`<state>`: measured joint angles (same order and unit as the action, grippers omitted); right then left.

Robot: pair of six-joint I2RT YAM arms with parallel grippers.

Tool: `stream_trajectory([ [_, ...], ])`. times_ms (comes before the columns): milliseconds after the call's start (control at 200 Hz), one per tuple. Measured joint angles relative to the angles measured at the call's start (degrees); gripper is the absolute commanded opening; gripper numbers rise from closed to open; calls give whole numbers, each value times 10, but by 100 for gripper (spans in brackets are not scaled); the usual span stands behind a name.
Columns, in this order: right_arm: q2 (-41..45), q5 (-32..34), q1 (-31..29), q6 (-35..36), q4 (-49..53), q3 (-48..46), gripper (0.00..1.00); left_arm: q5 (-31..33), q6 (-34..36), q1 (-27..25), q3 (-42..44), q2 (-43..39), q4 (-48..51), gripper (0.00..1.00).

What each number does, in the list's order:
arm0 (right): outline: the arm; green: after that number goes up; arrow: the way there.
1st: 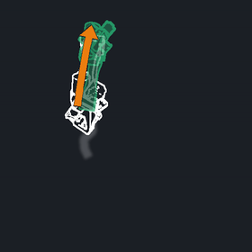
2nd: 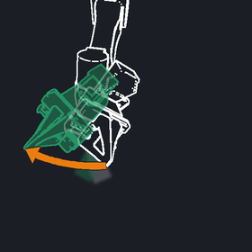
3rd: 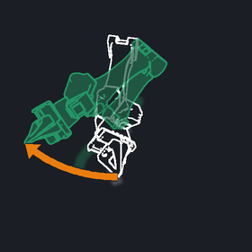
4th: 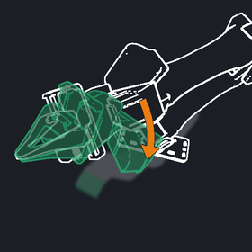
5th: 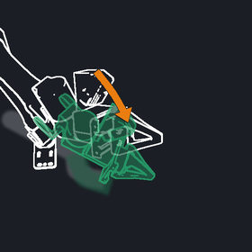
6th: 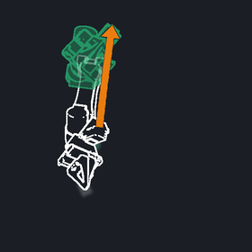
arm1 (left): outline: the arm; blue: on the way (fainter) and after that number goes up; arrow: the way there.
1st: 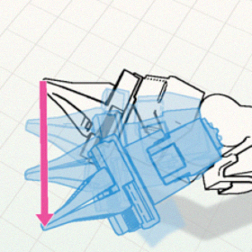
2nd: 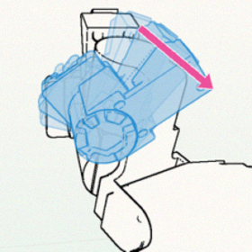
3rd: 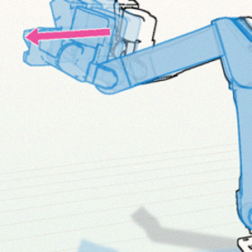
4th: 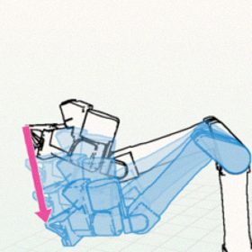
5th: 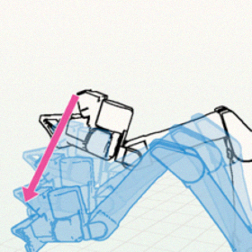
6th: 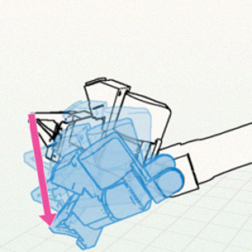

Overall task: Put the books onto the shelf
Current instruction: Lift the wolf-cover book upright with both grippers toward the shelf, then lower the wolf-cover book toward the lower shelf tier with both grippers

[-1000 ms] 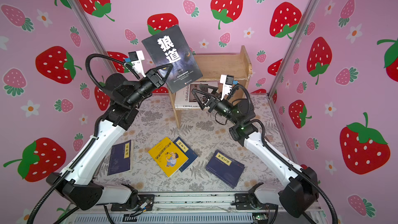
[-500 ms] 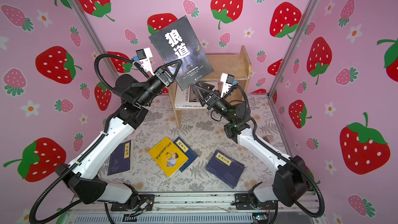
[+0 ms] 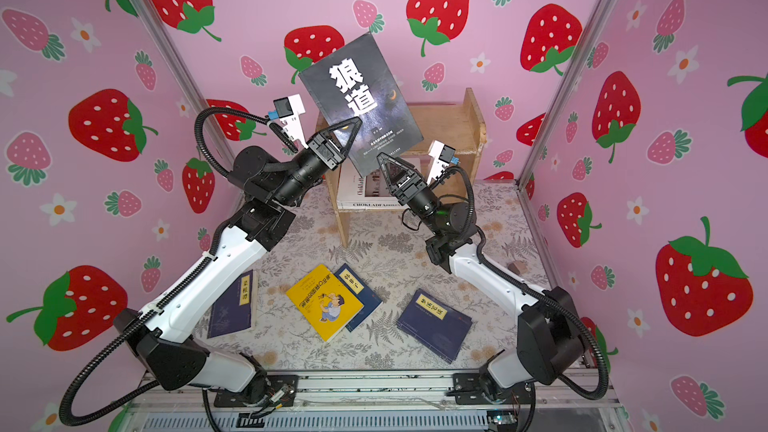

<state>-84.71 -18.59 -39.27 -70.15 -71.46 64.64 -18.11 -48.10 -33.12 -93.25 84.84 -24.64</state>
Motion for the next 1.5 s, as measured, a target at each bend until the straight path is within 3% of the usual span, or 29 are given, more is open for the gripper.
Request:
stream_trajectory([
  [210,-2,11,-1,-8,-7,1,40,0,-9,-8,0,14,-7,0],
  [360,-5,23,-3,-8,-4,1,22,-1,-13,-14,1,27,-9,0],
  [495,-4,37,-3,-12,2,-1,21,2,-15,-12,9,28,-12,0],
  [540,-2,40,-4,-12,6,-3,20,3,-15,-12,11,28,-13,4],
  [685,14,45,-4,-6,30,-19,15,6,-12,-12,31,21,-14,42],
  [875,40,43,1,7,75,-39,9,8,13,-14,52,-5,18,63],
  [1070,79,16,22,44,147,-39,9,12,30,3,75,-49,60,76],
  [1266,151,-26,58,87,255,-62,9,0,37,65,109,-110,118,87],
  [1416,224,-67,85,135,377,-71,9,-89,39,136,123,-132,172,87],
  [1501,260,-92,94,161,441,-71,9,-149,42,152,150,-140,185,87],
])
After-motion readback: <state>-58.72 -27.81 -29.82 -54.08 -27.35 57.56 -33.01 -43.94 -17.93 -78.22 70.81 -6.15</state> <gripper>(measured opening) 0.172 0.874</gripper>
